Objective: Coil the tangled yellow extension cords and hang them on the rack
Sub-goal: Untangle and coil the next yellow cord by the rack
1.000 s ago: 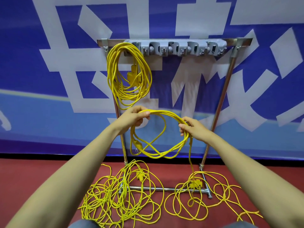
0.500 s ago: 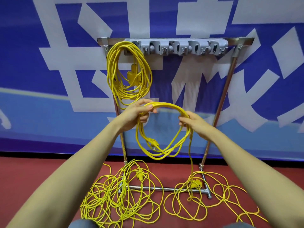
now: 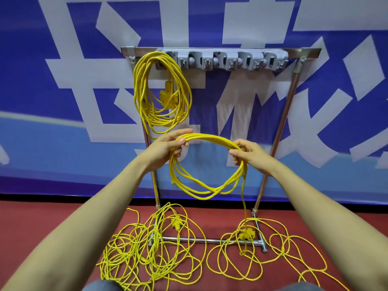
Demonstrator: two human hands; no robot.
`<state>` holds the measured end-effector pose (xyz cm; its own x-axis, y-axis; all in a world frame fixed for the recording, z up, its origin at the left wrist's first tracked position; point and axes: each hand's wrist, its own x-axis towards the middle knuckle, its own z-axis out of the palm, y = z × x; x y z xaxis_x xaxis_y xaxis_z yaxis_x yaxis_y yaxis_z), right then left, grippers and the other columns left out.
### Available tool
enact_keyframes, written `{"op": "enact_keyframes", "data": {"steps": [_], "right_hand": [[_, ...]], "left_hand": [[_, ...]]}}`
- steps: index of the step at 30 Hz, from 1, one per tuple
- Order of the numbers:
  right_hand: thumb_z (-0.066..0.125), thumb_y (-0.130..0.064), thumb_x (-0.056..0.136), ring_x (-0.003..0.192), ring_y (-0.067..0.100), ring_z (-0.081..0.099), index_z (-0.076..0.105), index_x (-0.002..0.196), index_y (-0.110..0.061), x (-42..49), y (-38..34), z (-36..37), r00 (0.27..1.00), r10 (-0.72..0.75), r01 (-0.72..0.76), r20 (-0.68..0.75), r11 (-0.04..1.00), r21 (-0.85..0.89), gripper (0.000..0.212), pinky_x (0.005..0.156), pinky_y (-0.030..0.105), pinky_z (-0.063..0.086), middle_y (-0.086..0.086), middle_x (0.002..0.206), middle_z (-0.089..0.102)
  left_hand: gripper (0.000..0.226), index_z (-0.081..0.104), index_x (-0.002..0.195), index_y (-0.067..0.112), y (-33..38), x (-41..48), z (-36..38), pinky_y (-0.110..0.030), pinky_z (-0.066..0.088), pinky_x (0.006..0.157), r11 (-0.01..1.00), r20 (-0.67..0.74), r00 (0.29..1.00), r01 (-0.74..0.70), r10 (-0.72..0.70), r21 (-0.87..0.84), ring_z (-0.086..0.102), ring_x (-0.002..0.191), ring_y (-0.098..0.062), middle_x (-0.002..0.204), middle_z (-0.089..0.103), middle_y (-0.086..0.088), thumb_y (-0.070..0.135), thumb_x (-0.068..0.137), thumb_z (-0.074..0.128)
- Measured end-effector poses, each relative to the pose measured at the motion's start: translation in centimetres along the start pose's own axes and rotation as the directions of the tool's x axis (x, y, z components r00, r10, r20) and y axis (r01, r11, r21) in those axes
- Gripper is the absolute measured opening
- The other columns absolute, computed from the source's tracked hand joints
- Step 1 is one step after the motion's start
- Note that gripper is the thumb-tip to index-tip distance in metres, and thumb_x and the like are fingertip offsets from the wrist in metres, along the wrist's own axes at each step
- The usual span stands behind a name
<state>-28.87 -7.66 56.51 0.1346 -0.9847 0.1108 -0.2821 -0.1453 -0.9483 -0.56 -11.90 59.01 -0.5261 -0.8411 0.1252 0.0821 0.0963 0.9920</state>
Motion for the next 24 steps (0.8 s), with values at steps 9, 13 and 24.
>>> {"op": "enact_keyframes", "data": {"steps": [9,13,24], "right_hand": [[0.051,-0.03,0.096,0.075,0.011,0.066,0.057,0.109,-0.01,-0.1,2.3,3.1,0.984,0.178,-0.177,-0.007,0.981,0.083,0.025,0.071,0.033,0.054,0.003,0.092,0.063],[0.052,-0.032,0.094,0.076,0.017,0.065,0.056,0.108,-0.016,-0.8,4.0,3.7,0.974,0.223,-0.225,0.03,0.967,0.117,0.022,0.075,0.027,0.045,0.004,0.097,0.063],[0.061,-0.005,0.082,0.126,0.027,0.029,0.069,0.093,-0.013,0.7,9.8,4.0,0.894,-0.141,-0.212,-0.425,0.703,-0.679,0.016,0.106,0.039,0.021,0.007,0.124,0.047]], "left_hand": [[0.03,0.057,0.126,0.012,3.8,1.1,1.1,-0.016,0.027,0.051,0.992,0.027,0.993,-0.117,0.116,0.038,0.033,0.053,-0.005,0.078,0.058,0.001,0.006,0.101,0.041],[0.029,0.058,0.125,0.012,4.6,1.5,1.1,-0.016,0.027,0.051,0.987,-0.005,0.989,-0.147,0.148,0.063,0.033,0.054,-0.006,0.076,0.06,0.002,0.007,0.101,0.043],[0.031,0.056,0.128,0.009,2.5,1.9,0.4,-0.017,0.025,0.051,0.991,-0.084,0.987,-0.134,0.133,-0.002,0.031,0.052,-0.006,0.074,0.058,0.001,0.004,0.101,0.041]]}}
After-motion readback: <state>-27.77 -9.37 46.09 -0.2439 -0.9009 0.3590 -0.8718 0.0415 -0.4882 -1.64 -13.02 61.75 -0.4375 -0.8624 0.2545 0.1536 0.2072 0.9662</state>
